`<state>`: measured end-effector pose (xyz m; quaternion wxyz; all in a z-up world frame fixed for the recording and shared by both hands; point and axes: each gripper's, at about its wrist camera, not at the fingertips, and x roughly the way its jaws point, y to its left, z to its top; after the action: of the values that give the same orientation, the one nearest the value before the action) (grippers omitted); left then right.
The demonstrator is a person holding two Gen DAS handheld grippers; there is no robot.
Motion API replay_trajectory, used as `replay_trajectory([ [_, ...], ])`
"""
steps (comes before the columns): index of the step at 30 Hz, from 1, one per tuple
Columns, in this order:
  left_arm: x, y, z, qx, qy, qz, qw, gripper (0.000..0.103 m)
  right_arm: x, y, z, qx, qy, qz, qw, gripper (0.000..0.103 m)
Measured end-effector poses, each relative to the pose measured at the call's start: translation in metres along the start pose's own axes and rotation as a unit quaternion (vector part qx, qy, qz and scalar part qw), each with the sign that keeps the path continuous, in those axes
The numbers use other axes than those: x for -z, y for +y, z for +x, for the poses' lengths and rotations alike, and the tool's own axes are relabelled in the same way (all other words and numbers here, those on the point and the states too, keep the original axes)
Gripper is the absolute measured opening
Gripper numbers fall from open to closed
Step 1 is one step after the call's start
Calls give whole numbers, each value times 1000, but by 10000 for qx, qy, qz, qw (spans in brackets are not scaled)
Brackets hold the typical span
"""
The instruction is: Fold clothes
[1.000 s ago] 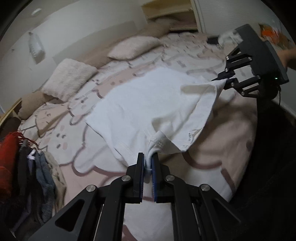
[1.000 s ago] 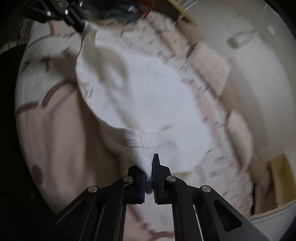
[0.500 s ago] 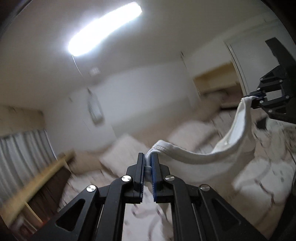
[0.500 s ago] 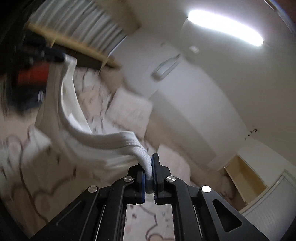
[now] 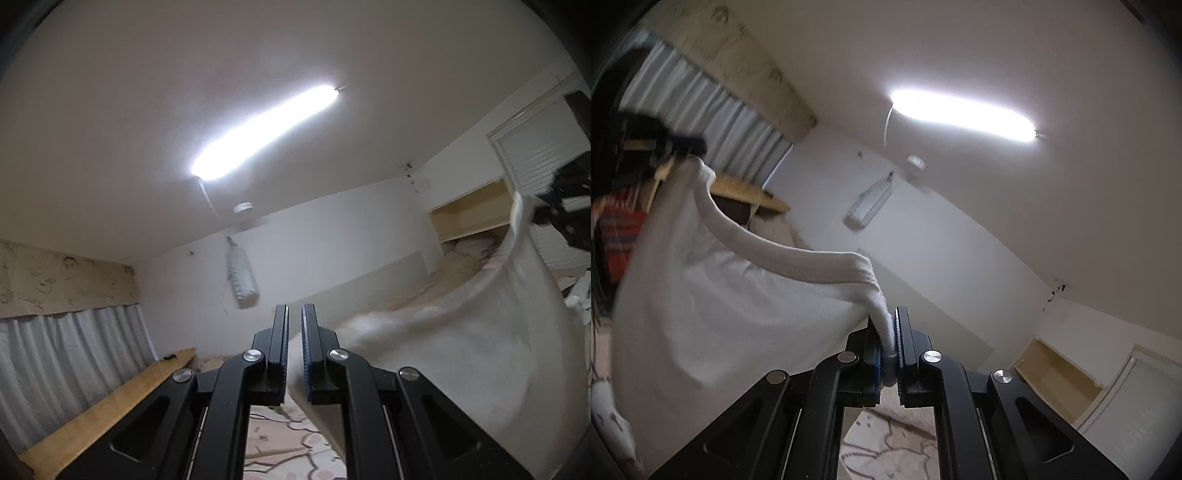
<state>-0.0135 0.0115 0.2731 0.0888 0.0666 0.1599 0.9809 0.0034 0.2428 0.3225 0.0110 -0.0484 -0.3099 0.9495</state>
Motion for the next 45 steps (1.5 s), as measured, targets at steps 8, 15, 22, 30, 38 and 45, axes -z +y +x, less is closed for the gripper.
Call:
replay_trajectory([
  [8, 47, -6, 18, 590, 712, -274, 9953, 7, 27, 27, 22, -784, 478, 74, 9957, 6],
  [15, 141, -68, 9, 1954, 1531, -190, 9685, 7, 59, 44, 17, -960, 343, 228, 9945, 6],
  [22, 205, -137, 22, 2892, 2125, -407, 9325, 42, 110, 57, -43, -1416, -370, 1016, 9840, 6],
  [30, 246, -172, 54, 3295, 2488, -592, 9089, 42, 175, 89, -79, -1933, 386, 1643, 9665, 6],
  [38, 300, -238, -15, 4914, 3070, -64, 8150, 42, 275, 116, -68, -1865, 2135, 2388, 9288, 6],
  [45, 315, -260, -56, 5530, 3416, 167, 7598, 42, 322, 117, -70, -1869, 2689, 2756, 9038, 6],
])
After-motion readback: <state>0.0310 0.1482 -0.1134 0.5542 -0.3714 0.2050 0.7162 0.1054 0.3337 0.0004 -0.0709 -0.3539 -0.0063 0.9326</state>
